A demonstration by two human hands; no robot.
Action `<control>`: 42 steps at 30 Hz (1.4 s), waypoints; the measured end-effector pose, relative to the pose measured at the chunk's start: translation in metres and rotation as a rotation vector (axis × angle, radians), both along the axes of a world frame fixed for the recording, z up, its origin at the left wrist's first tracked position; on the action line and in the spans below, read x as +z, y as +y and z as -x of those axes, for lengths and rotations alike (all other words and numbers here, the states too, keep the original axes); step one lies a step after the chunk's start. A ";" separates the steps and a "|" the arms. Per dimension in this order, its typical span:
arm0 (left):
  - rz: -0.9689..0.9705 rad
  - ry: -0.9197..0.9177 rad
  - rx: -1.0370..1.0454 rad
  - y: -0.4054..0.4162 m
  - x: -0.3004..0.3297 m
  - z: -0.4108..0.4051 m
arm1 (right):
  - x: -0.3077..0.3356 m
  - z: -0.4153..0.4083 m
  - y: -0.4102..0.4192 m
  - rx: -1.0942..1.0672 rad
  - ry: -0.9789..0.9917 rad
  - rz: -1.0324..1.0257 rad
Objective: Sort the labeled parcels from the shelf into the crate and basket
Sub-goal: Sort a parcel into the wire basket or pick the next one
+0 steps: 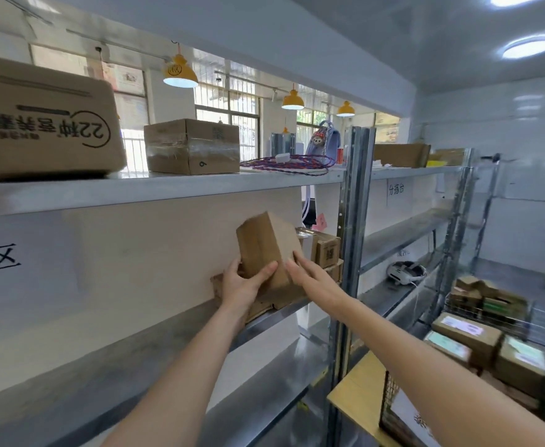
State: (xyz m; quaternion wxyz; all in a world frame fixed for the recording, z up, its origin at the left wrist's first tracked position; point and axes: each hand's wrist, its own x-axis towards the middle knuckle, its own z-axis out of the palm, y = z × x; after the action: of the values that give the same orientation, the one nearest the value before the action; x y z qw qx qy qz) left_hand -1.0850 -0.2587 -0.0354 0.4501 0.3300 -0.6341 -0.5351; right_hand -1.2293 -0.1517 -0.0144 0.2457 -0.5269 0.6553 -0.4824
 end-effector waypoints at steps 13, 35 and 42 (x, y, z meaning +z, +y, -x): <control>-0.207 0.171 -0.433 0.151 0.002 0.020 | -0.015 0.011 0.183 -0.227 -0.067 0.100; -0.222 0.099 -0.733 0.398 0.015 0.195 | -0.001 0.137 0.466 -0.626 -0.119 0.096; -0.204 -0.015 -0.825 0.478 0.003 0.253 | -0.014 0.176 0.556 -0.678 -0.173 0.110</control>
State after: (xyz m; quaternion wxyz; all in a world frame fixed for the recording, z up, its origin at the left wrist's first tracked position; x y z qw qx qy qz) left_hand -1.3376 0.2188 -0.0326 0.1588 0.0953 -0.6601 -0.7280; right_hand -1.4057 0.4046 -0.0280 0.0974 -0.2489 0.7427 -0.6140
